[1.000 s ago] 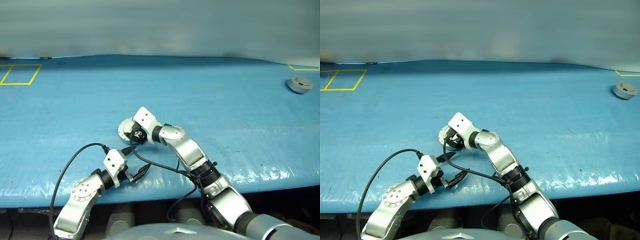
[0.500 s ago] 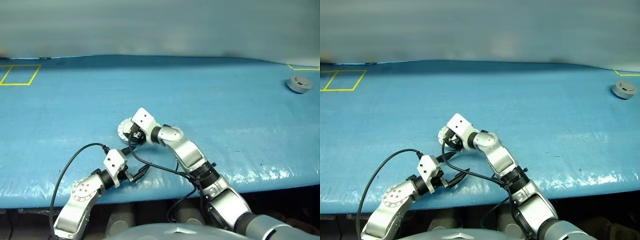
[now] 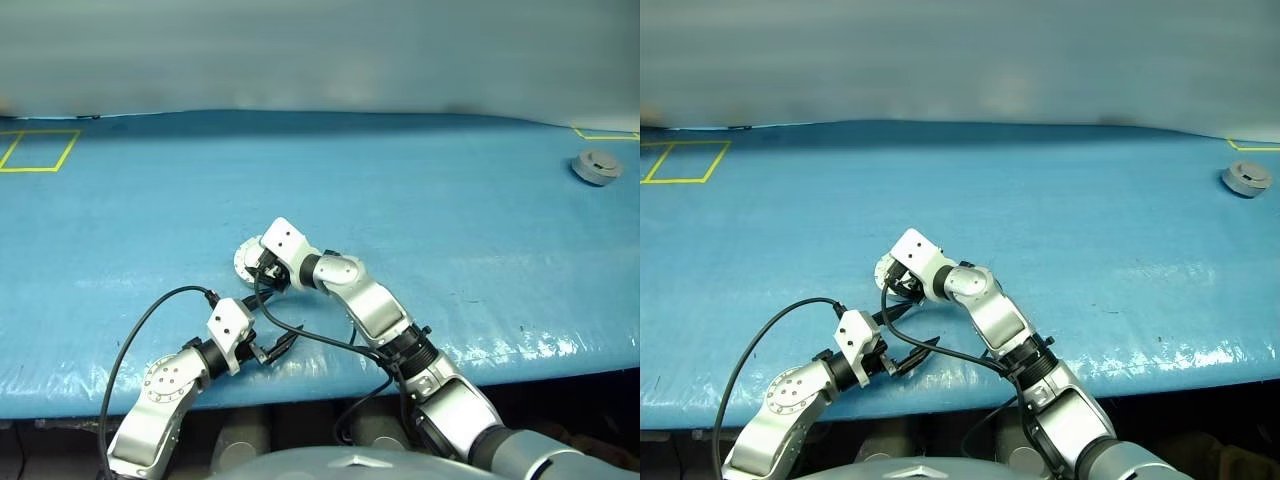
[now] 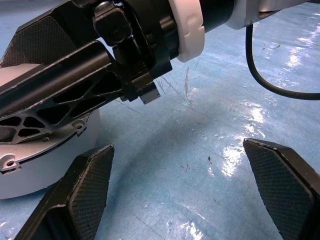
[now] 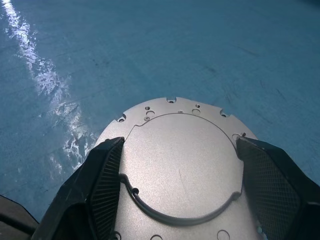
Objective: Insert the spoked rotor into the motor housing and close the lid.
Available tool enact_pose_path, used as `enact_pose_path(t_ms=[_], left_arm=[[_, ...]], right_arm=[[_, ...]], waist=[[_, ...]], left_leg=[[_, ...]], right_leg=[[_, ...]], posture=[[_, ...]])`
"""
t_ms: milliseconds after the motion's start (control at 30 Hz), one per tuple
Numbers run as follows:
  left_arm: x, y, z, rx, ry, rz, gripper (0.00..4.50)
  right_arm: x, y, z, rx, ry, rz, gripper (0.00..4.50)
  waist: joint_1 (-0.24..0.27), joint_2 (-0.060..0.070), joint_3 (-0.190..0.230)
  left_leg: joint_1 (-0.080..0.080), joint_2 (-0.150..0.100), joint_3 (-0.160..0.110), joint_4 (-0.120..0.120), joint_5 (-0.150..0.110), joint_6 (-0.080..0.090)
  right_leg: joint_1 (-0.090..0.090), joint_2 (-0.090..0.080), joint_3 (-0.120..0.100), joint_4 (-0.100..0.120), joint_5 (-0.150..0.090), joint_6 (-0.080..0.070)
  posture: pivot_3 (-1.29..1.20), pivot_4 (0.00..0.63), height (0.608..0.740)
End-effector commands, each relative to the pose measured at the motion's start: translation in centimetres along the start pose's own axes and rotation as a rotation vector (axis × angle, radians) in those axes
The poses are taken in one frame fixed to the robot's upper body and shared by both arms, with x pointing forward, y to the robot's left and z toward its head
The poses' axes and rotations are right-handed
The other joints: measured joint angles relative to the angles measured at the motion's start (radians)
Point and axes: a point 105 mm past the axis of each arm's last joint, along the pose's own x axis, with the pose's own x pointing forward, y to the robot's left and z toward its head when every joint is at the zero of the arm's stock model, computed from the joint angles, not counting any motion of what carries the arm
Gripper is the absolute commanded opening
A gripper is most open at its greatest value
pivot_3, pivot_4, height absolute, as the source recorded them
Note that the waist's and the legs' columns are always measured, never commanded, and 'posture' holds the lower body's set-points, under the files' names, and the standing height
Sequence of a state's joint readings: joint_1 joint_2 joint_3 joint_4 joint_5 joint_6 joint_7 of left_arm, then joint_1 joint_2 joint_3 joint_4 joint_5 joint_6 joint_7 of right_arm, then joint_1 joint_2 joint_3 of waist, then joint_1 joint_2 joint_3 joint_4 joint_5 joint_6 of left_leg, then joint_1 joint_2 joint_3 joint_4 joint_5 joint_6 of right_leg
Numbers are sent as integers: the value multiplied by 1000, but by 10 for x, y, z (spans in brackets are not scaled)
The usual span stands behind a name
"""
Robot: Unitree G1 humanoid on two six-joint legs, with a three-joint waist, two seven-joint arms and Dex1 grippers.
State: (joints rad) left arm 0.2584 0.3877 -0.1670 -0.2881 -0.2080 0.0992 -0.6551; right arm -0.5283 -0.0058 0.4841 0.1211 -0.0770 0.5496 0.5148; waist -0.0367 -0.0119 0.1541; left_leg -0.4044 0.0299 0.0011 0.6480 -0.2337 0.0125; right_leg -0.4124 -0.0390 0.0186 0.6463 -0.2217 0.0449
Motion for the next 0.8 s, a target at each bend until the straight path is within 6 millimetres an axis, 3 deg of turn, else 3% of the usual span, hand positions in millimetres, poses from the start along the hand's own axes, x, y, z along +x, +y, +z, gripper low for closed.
enact_pose_path(t_ms=[33, 367, 800], left_arm=[[1, 0, 9, 14, -40, -1, 4500], [1, 1, 9, 18, -40, 3, 4500], [-3, 4, 10, 15, -43, 23, 4500]], right_arm=[[1, 9, -9, -9, 46, 43, 3246], [2, 0, -17, 40, 118, -16, 3246], [1, 5, -17, 24, 113, 31, 3246]], waist=[[0, 0, 0], [-1, 0, 0], [0, 0, 0]], left_leg=[[0, 0, 0, 0, 0, 0], [1, 0, 0, 0, 0, 0], [4, 0, 0, -1, 0, 0]], right_leg=[[0, 0, 0, 0, 0, 0], [1, 0, 0, 0, 0, 0], [2, -1, 0, -1, 0, 0]], posture=[[0, 150, 740], [0, 150, 740], [0, 150, 740]])
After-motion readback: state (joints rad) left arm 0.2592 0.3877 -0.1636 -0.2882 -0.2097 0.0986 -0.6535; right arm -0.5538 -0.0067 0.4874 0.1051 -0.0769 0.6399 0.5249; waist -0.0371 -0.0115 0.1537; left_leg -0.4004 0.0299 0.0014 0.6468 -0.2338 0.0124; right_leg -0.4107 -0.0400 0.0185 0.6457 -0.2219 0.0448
